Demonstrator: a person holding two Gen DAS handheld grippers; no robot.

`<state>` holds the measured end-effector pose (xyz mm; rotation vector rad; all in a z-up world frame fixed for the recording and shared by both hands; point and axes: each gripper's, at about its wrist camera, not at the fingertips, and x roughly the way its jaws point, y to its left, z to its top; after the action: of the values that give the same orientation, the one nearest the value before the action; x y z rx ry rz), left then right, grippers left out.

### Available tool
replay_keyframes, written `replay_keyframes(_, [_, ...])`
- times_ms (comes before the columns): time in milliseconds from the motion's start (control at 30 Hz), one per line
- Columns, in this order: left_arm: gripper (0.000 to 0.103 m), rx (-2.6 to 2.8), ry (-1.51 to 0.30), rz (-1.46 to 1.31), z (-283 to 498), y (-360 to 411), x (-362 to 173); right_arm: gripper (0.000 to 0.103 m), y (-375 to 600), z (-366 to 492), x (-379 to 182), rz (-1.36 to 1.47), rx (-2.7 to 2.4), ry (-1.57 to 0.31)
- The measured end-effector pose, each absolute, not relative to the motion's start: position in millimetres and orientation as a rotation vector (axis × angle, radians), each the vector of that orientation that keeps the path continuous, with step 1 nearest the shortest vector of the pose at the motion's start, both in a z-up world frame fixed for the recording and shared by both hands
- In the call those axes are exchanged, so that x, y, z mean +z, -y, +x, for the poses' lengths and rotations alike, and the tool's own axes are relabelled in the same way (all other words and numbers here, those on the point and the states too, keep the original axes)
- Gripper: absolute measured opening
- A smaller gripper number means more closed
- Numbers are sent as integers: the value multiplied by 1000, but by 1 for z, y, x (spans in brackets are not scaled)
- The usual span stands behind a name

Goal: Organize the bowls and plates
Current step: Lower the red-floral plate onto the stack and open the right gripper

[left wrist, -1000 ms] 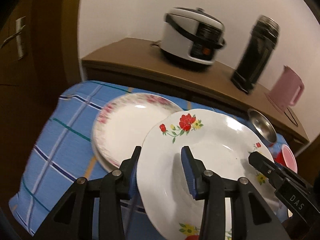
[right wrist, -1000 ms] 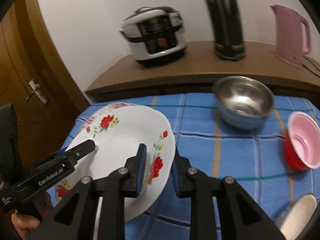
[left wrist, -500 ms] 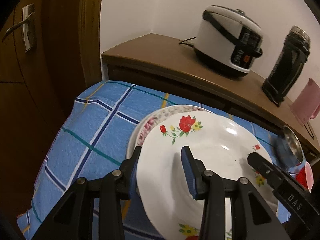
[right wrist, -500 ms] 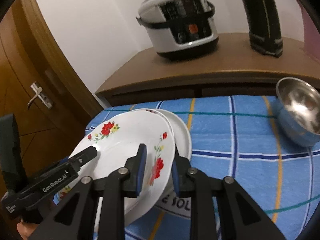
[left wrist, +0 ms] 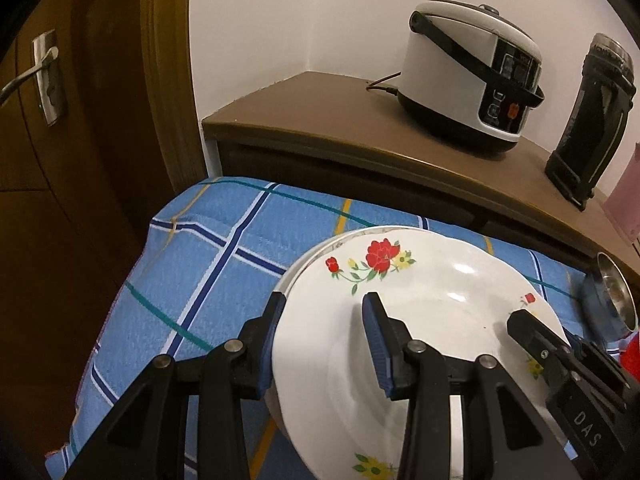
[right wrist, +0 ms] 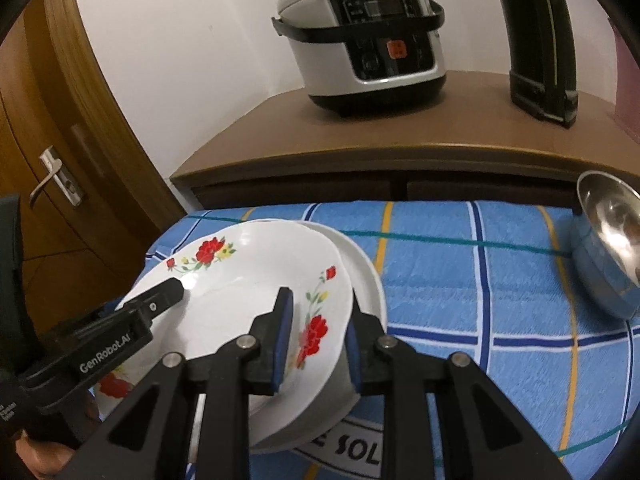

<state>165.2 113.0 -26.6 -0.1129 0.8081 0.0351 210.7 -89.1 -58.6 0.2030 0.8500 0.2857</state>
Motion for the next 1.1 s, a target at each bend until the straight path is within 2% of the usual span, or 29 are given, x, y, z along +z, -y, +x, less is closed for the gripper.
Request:
replay_keyframes(700, [43,30,-855,-82,172,-103,-35,25,91,216,-73,170,256,-842])
replay_keyframes(1100, [43,24,-819,90,166,-72,-19,23,88,217,-74,170,275,-858])
